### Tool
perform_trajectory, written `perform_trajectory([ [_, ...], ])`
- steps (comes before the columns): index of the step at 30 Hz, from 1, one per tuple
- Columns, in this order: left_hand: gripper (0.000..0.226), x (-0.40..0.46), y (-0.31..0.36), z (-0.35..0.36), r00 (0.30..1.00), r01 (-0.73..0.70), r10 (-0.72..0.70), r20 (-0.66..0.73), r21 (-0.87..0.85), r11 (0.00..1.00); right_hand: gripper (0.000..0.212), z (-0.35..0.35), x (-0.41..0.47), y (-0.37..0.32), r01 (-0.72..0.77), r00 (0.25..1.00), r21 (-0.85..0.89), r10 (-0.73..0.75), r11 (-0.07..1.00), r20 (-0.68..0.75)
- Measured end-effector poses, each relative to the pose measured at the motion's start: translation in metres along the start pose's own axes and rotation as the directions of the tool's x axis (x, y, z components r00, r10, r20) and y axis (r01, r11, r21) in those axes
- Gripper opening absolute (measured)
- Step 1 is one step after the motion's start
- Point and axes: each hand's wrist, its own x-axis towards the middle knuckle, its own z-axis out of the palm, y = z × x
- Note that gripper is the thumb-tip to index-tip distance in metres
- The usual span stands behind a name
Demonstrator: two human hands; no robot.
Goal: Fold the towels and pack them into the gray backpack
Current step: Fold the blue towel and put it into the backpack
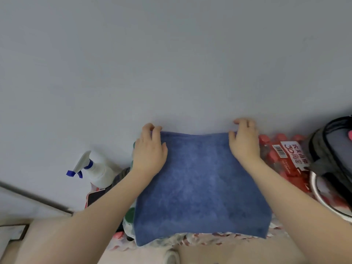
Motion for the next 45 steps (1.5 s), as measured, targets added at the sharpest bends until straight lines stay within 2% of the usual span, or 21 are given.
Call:
perform_trajectory([
  [1,0.043,-0.003,0.004,0.002,0.994,-0.089,0.090,0.068,-0.018,0.996,0.034,0.002,-0.012,-0.012,0.135,0.991,-0.029,-0.134,0.990,0.026],
  [2,0.056,-0.006,0.009,0.004,0.968,-0.157,0.161,0.195,-0.036,0.987,0.038,0.007,-0.024,-0.021,0.273,0.957,-0.033,-0.268,0.961,0.110],
  [4,0.084,-0.019,0.017,0.009,0.879,-0.219,0.190,0.437,0.018,0.975,0.053,0.019,-0.045,-0.035,0.474,0.827,-0.052,-0.424,0.879,0.368],
  [6,0.096,-0.032,0.015,0.014,0.854,-0.180,0.102,0.510,0.106,0.978,0.061,0.028,-0.059,-0.032,0.556,0.732,-0.134,-0.407,0.820,0.547],
  [7,0.098,-0.036,0.013,0.014,0.864,-0.134,0.051,0.501,0.130,0.982,0.062,0.028,-0.061,-0.025,0.545,0.730,-0.179,-0.359,0.819,0.582],
  [12,0.098,-0.056,0.005,-0.004,0.886,-0.008,-0.088,0.456,0.204,0.979,0.060,-0.006,-0.061,0.036,0.398,0.826,-0.343,-0.169,0.851,0.539],
  [15,0.074,-0.070,0.012,-0.012,0.888,0.065,-0.153,0.433,0.212,0.975,0.057,-0.029,-0.067,0.074,0.279,0.880,-0.416,-0.057,0.866,0.471],
  [17,0.065,-0.083,0.019,-0.018,0.909,0.139,-0.188,0.372,0.155,0.978,0.058,-0.039,-0.073,0.084,0.249,0.888,-0.389,-0.049,0.887,0.457],
  [19,0.069,-0.104,0.026,-0.025,0.934,0.230,-0.242,0.264,0.076,0.970,0.056,-0.046,-0.087,0.086,0.261,0.903,-0.253,-0.143,0.932,0.405],
  [21,0.073,-0.129,0.031,-0.030,0.930,0.316,-0.319,0.181,0.045,0.948,0.042,-0.053,-0.109,0.088,0.256,0.941,-0.066,-0.233,0.964,0.245],
  [23,0.074,-0.156,0.037,-0.033,0.889,0.444,-0.439,0.128,-0.017,0.896,0.024,-0.058,-0.136,0.095,0.158,0.985,0.115,-0.165,0.981,0.053],
  [25,0.068,-0.180,0.043,-0.035,0.810,0.587,-0.583,0.068,-0.121,0.801,0.013,-0.059,-0.162,0.102,-0.015,1.000,0.293,0.017,0.956,-0.002],
  [28,0.055,-0.204,0.047,-0.030,0.672,0.714,-0.736,0.078,-0.332,0.616,0.010,-0.049,-0.186,0.109,-0.292,0.956,0.467,0.244,0.834,0.162],
  [29,0.052,-0.208,0.048,-0.028,0.628,0.735,-0.768,0.124,-0.416,0.535,0.016,-0.046,-0.189,0.111,-0.399,0.917,0.538,0.312,0.743,0.248],
  [31,0.048,-0.210,0.050,-0.027,0.543,0.756,-0.815,0.200,-0.539,0.372,0.025,-0.049,-0.191,0.113,-0.591,0.805,0.663,0.393,0.460,0.444],
  [32,0.045,-0.208,0.052,-0.027,0.507,0.757,-0.833,0.222,-0.576,0.308,0.026,-0.053,-0.190,0.115,-0.642,0.762,0.683,0.386,0.347,0.520],
  [33,0.040,-0.205,0.054,-0.028,0.491,0.752,-0.838,0.240,-0.602,0.268,0.026,-0.057,-0.188,0.118,-0.672,0.737,0.680,0.357,0.294,0.574],
  [36,0.029,-0.200,0.060,-0.028,0.509,0.749,-0.814,0.280,-0.609,0.259,0.030,-0.059,-0.188,0.123,-0.701,0.708,0.616,0.255,0.359,0.658],
  [40,0.029,-0.199,0.066,-0.027,0.487,0.763,-0.809,0.328,-0.611,0.211,0.010,-0.056,-0.199,0.105,-0.667,0.728,0.603,0.209,0.436,0.653],
  [45,0.031,-0.202,0.060,-0.035,0.446,0.719,-0.796,0.410,-0.694,0.046,0.019,-0.057,-0.199,0.089,-0.641,0.751,0.597,0.232,0.482,0.618],
])
